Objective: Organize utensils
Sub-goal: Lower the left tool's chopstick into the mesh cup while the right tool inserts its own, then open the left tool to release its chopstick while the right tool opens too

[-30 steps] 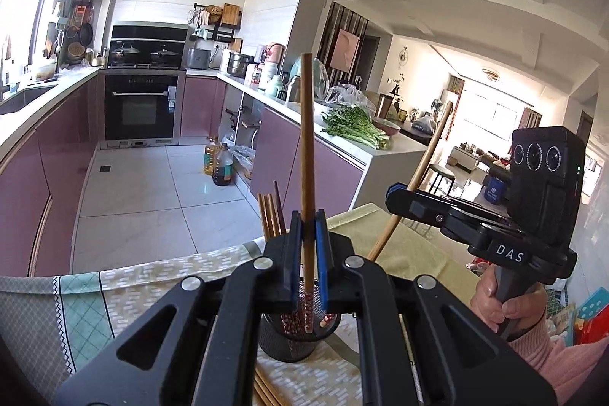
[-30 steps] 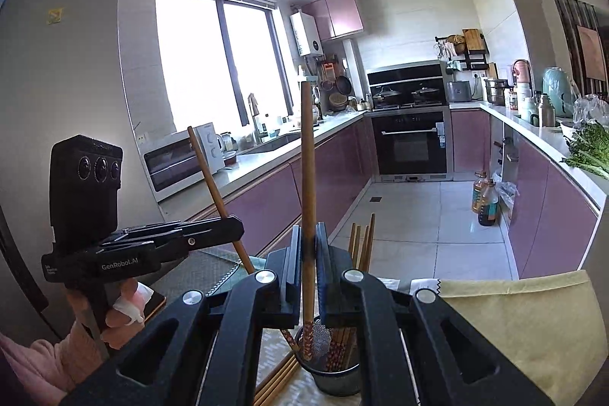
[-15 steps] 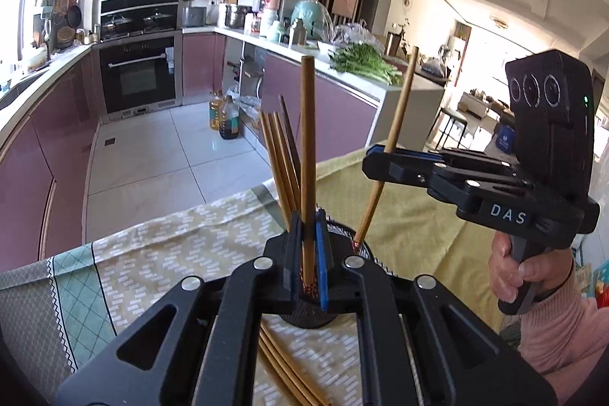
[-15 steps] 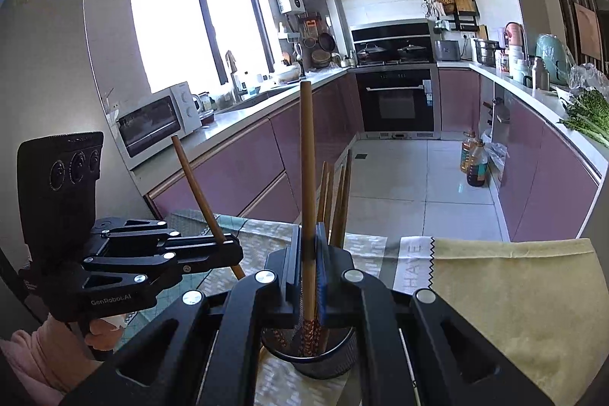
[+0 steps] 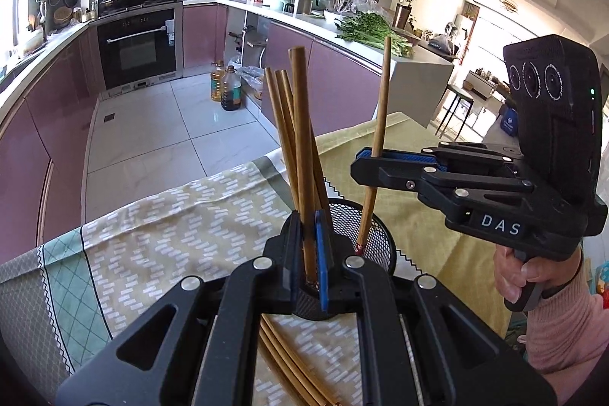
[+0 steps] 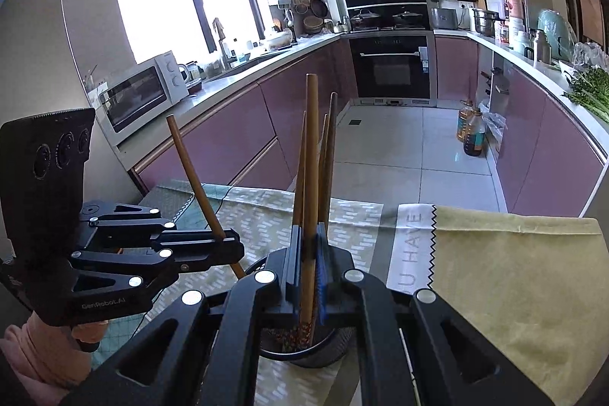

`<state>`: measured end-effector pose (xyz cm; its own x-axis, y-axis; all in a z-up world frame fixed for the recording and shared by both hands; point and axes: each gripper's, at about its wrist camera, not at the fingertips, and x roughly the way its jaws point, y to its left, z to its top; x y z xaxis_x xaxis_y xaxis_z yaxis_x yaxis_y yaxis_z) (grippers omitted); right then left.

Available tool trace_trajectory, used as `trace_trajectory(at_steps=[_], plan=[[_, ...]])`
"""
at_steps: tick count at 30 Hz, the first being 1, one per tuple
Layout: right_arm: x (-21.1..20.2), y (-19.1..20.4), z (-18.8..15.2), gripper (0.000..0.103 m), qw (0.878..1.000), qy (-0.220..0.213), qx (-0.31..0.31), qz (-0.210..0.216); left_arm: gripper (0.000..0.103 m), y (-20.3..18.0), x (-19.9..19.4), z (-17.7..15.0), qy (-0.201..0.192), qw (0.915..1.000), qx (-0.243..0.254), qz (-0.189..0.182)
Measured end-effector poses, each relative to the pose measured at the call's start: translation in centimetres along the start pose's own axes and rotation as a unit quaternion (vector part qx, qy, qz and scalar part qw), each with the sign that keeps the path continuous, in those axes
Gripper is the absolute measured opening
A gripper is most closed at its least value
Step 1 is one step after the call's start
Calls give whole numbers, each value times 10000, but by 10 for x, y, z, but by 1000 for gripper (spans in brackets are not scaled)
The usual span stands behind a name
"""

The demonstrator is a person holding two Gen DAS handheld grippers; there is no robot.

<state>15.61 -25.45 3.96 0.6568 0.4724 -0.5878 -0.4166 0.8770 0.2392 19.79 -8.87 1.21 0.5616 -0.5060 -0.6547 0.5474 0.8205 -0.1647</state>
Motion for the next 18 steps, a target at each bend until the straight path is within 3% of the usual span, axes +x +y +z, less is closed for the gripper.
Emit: trace_trajectory(at_steps=[5,13,18], plan=[[6,-3,1,7,9999,15,96,-31,8,0,7,0,-29,9999,-97,71],[7,-10,-5,11,9995,-21,302,-76,18,4,-11,-15,-352,9986,-255,291],[-15,4,-16,22,9994,-306,157,104,28,5,-39,-33,-709,9961,-281,435]])
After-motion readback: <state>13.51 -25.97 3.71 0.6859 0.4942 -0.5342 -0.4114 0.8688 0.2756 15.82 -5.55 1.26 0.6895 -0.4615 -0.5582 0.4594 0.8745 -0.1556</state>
